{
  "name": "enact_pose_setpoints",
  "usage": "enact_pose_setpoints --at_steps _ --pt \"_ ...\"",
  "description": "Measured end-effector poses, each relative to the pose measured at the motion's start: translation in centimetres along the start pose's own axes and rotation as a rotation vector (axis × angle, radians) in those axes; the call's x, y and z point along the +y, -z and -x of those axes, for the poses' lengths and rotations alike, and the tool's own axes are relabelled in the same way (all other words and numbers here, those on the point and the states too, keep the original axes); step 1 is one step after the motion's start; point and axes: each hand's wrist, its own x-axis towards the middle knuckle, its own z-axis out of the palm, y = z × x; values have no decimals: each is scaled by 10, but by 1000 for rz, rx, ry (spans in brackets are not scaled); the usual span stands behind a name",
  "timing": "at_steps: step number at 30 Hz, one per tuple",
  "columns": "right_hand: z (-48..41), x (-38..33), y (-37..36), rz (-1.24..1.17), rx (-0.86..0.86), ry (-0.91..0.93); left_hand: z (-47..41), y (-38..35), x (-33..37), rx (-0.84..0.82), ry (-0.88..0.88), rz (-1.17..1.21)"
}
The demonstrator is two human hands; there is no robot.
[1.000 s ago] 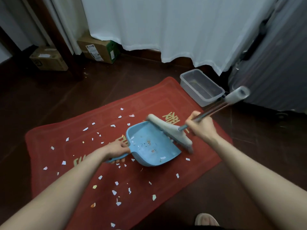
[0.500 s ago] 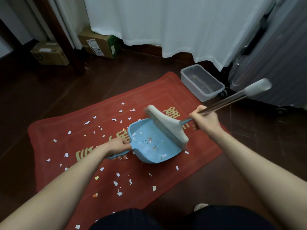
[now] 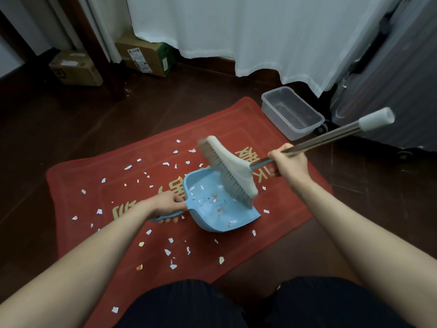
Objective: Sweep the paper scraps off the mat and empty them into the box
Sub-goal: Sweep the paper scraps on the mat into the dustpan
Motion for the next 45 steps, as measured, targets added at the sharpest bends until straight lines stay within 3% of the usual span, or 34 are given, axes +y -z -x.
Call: enact_pose_setpoints --at_steps 5,10,13,17,22,26,30,34,40,42,45 --pt "-2 -6 23 297 144 167 12 1 -3 -15 -7 -3" --pt "5 18 42 609 204 45 15 -5 -7 -55 13 -54" --pt "19 23 22 396 114 21 12 -8 -2 -51 9 -51" --pt "17 7 24 -86 188 -56 11 -8 -2 -48 3 -25" --pt "-3 11 54 354 272 106 11 -12 -3 -42 -10 10" --pt "2 23 50 679 151 75 9 -20 3 -47 -11 28" --pt "8 28 25 498 -143 133 6 -25 5 -50 8 51" --pt "-9 12 36 182 -62 181 8 -25 1 -13 2 107" --pt "-24 2 22 663 104 114 15 -21 -16 120 68 245" --pt "-19 3 6 731 17 143 15 -20 -19 136 100 263" --pt "-8 4 -13 644 -250 204 12 -21 -17 133 125 286"
